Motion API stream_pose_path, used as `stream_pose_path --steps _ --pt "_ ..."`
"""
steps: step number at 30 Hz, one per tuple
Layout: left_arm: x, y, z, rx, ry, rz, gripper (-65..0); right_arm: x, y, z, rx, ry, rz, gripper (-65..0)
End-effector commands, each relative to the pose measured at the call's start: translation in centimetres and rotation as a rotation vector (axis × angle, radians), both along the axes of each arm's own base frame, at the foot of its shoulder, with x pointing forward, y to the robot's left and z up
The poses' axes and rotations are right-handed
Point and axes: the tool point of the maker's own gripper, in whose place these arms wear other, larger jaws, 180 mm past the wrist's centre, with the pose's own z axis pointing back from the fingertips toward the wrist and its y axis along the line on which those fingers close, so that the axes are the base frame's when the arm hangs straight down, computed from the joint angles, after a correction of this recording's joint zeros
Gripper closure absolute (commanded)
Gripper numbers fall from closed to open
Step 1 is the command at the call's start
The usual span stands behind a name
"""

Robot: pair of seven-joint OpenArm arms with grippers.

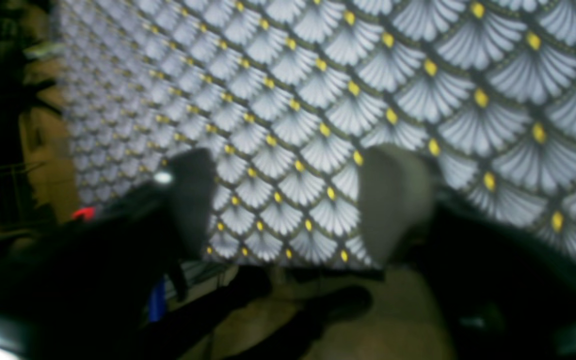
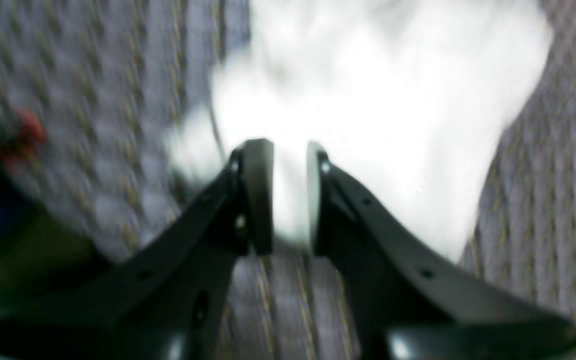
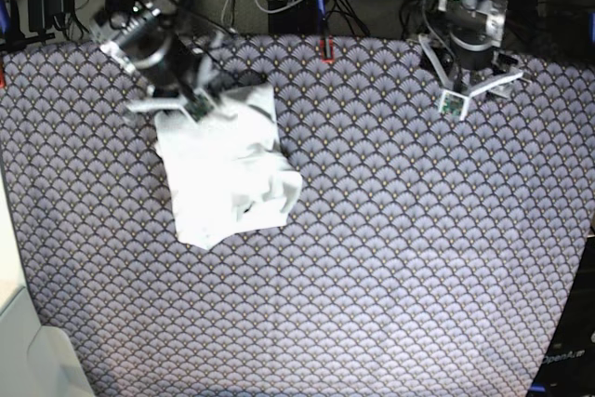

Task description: Fold the T-shirt properly

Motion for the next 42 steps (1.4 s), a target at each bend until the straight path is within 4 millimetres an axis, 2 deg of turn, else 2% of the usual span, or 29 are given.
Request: stream_pose_path --steps 1,2,4,5,12,15,20,24,26,28,30,34,37,39,42 --pt "0.5 0.7 0.8 0.007 -0.026 -0.009 -24.1 0.0 0.5 1.1 0.035 -0.049 0.016 -9.7" --pt "0.4 0.8 0.7 -0.016 -0.011 -0.014 -15.7 -0.7 -0.1 0.7 0.016 -0.044 0.008 -9.0" --pt "0.2 0.9 0.5 -0.05 0.008 -0.017 -3.6 -1.9 -1.4 0.0 -0.017 -0.025 -0.027 -7.8" --pt "0.2 0.9 0.4 -0.065 0.016 -0.016 0.0 -2.6 -2.2 -0.4 -0.033 -0.01 -0.054 -7.2" --pt "-2.2 0.4 -0.3 -0.094 0.07 -0.019 -0.2 -7.0 -6.8 -1.3 -0.027 0.013 -0.244 -0.6" --pt "-5.1 0.7 -1.4 -0.096 0.14 -0.002 -0.2 -9.1 -7.5 -1.9 -0.02 0.039 -0.269 -0.7" --pt "-11.3 1.8 -3.0 -0.133 0.219 0.15 -0.2 -12.3 -8.4 -4.0 0.018 0.128 -0.319 -0.7" --pt "-16.3 1.6 -4.0 -0.15 0.266 0.19 -0.2 -14.1 -9.7 -4.2 0.087 0.16 -0.364 -0.7" --pt "-18.4 2.0 -5.4 -0.148 0.307 0.212 -0.2 -15.4 -10.2 -5.6 0.123 0.207 -0.385 -0.7" --pt "-21.4 2.7 -8.1 -0.133 0.382 0.254 -0.2 -17.3 -10.8 -7.9 0.157 0.284 -0.414 -0.7" --pt "-22.3 3.6 -10.8 -0.12 0.399 0.279 -0.2 -18.4 -11.2 -10.1 0.205 0.323 -0.454 -0.8" --pt "-25.3 5.3 -16.6 -0.09 0.467 0.325 -0.2 -21.1 -11.8 -15.3 0.312 0.39 -0.566 -0.8" --pt "-26.3 6.7 -20.1 -0.069 0.472 0.34 -0.3 -23.2 -13.0 -19.1 0.38 0.441 -0.676 -0.8" --pt "-26.0 7.3 -21.8 -0.059 0.458 0.333 -0.3 -24.1 -14.2 -20.8 0.42 0.445 -0.754 -0.8" --pt "-25.4 7.3 -24.1 -0.049 0.479 0.289 -0.4 -25.9 -14.5 -22.8 0.471 0.479 -0.843 -0.8"
